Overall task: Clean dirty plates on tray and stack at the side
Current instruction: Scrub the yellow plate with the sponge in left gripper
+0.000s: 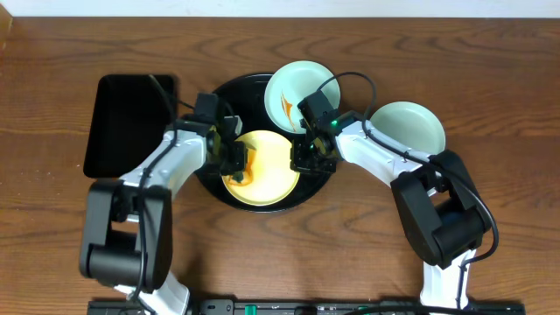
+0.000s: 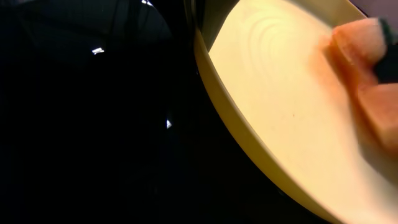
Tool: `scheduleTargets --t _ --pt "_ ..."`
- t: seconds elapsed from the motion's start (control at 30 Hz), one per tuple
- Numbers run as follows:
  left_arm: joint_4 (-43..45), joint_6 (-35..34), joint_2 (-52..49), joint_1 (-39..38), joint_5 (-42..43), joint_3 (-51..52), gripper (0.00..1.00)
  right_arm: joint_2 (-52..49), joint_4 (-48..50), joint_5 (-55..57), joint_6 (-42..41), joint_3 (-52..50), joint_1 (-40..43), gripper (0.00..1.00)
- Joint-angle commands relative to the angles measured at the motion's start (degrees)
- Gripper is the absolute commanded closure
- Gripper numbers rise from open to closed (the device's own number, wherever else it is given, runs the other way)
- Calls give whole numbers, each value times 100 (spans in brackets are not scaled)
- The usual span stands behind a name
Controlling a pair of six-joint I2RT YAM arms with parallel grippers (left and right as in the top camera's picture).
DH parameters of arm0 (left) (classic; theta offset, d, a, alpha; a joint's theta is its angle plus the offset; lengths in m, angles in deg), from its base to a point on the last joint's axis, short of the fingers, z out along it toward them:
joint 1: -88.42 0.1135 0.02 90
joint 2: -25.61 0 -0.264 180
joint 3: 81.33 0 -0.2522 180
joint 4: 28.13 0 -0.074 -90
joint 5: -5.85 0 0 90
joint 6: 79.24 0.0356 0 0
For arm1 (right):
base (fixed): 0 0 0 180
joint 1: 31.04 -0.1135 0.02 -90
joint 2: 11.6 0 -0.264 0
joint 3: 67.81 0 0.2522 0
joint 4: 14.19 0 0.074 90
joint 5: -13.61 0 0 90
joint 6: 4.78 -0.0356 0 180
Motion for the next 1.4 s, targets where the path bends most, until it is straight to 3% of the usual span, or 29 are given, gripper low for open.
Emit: scheduleTargets --t 0.0,0.17,0.37,0.5,0.8,0.9,1.03,1.23,1.37 --pt "-87 -599 -273 -2 -721 35 93 -299 -20 275 -39 -39 -44 99" --pt "-310 -588 -236 -2 -343 -42 92 -299 7 275 -42 -39 -46 99" --pt "-291 623 -186 -2 1665 -68 92 -299 11 278 -39 -39 -46 99" --pt "-55 636 -186 4 1436 -68 93 -299 13 278 -39 -39 -46 99" --pt "767 -33 -188 4 -933 -68 93 -299 11 278 -39 -39 -50 99" --pt "719 -227 -188 4 -1322 -68 93 -299 9 275 -39 -39 -50 99" --pt "-24 -645 -188 2 -1080 -68 92 -299 4 275 -37 -39 -50 99" --pt "-1220 -656 -188 2 291 -68 92 -299 -7 275 -17 -39 -52 99" --pt "-1349 -651 -188 2 706 -68 92 -299 -4 275 -13 -39 -55 99"
